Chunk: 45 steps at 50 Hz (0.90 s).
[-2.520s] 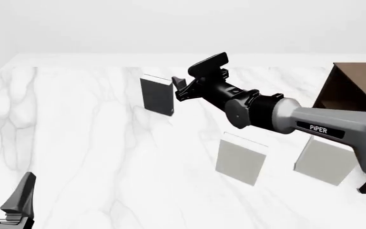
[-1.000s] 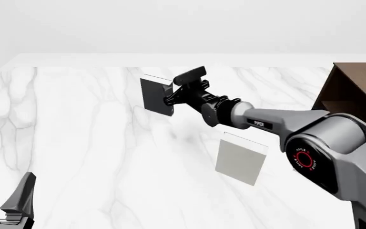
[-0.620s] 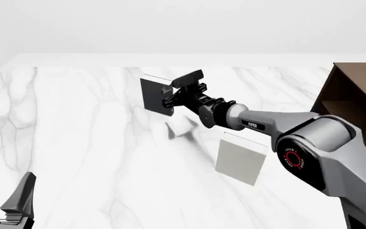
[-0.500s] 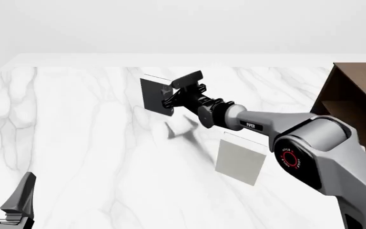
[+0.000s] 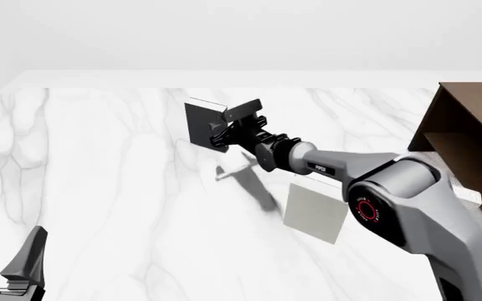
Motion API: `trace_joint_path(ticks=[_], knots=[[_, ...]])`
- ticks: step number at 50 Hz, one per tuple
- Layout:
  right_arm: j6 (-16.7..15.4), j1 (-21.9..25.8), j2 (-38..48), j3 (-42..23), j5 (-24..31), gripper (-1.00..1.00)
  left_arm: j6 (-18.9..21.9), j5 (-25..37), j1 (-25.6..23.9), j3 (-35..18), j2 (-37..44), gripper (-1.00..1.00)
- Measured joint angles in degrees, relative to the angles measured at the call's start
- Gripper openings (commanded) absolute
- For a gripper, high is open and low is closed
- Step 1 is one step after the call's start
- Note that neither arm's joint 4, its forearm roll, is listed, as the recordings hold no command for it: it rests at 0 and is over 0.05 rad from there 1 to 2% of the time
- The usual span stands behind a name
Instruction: Pick up the book on the left and place it on top of the shelf.
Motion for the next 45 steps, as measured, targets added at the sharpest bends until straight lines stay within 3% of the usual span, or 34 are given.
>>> trace_joint_path(ticks=[45], knots=[[0.41, 0.02, 6.78, -9.50, 3.37, 1.00, 0.00, 0.00, 0.00, 0.00, 0.00, 1.00]])
